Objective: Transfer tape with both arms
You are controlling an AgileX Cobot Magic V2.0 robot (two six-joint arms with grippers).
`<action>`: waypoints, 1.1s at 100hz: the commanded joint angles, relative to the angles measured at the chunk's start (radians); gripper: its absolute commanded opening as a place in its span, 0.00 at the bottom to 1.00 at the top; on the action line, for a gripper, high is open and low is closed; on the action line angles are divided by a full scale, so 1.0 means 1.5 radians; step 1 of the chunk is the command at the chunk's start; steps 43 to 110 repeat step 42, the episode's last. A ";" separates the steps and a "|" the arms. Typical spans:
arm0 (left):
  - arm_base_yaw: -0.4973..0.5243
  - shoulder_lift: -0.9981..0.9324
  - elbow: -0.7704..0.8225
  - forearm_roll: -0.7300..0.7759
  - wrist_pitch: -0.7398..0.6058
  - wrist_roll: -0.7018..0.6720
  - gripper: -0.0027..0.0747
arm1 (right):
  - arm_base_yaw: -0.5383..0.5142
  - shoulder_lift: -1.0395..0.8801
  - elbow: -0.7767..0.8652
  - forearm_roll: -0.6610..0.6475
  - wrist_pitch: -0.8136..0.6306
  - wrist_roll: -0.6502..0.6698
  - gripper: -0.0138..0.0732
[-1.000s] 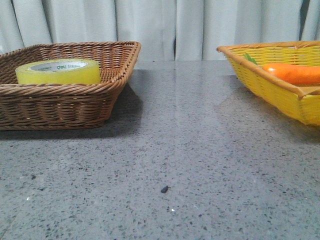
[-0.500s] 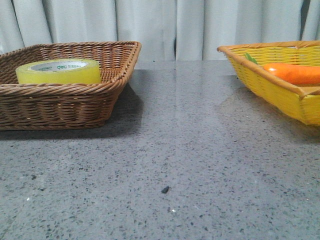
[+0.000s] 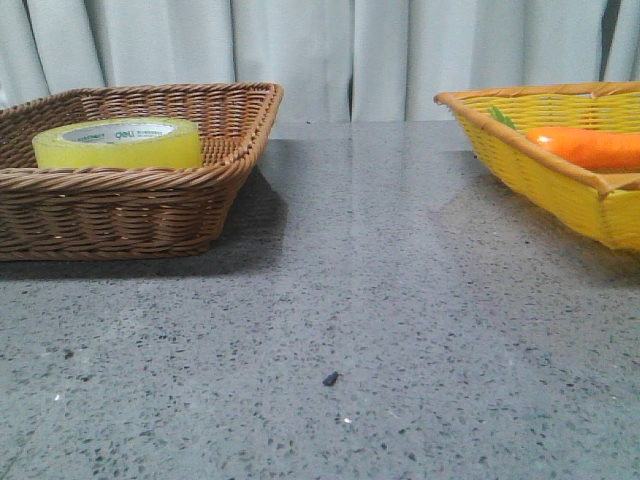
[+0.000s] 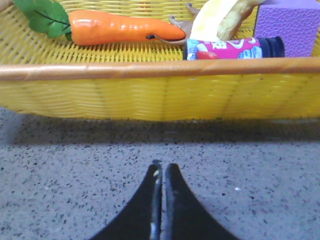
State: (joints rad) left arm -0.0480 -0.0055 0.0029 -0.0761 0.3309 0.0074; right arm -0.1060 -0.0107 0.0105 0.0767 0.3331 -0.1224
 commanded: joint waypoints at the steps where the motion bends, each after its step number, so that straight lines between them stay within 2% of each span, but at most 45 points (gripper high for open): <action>1: 0.001 -0.019 0.007 -0.007 -0.034 -0.005 0.01 | -0.005 -0.014 0.014 0.000 -0.008 -0.001 0.07; 110: 0.001 -0.019 0.007 -0.007 -0.034 -0.005 0.01 | -0.005 -0.014 0.014 0.000 -0.009 -0.001 0.07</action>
